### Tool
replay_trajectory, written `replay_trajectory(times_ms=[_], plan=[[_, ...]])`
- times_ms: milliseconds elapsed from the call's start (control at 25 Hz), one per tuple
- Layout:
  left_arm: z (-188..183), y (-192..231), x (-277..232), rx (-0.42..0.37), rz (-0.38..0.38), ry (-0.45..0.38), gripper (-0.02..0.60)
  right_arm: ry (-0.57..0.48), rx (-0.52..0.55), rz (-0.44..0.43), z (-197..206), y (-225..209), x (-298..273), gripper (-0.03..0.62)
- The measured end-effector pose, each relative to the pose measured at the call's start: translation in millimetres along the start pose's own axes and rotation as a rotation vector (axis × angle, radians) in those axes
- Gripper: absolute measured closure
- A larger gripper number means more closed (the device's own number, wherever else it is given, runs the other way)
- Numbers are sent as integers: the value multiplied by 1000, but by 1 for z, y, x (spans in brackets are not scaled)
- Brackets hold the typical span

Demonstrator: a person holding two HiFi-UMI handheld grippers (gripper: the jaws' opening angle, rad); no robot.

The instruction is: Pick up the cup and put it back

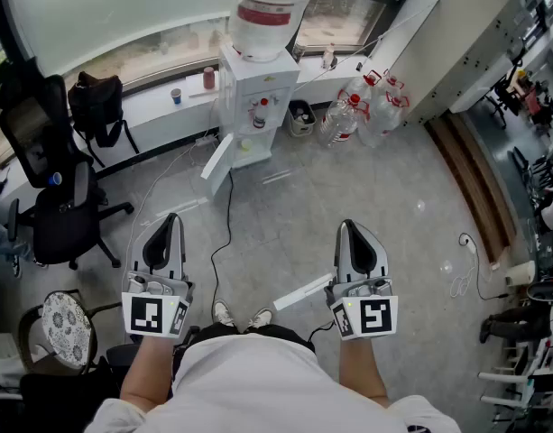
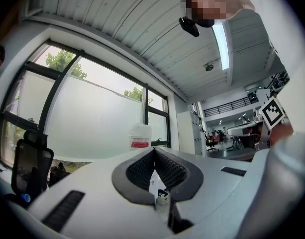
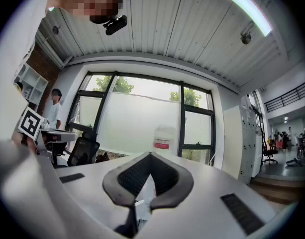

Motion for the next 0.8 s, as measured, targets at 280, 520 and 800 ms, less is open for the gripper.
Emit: replay_trajectory(times_ms=[280,520,800], plan=[[-4,-8,4,-7,0,1,558,-5,-13,5,1,-5,9,574],[-7,-24,2,-20,-3,10,558,-32,-57,-5,6,-19,20,574],[-4,-62,-7,-37,25,26,558,-41,-118,-37,24,-50,42,574]])
Point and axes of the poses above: the fingertips, and each gripper's own axes: x backward along the fingers, y to its left, z out of its underside, the point moved 8 cm from there along x, backward along the fingers, and after that the axes turned 3 degrees about x, right-handed, at the moved point
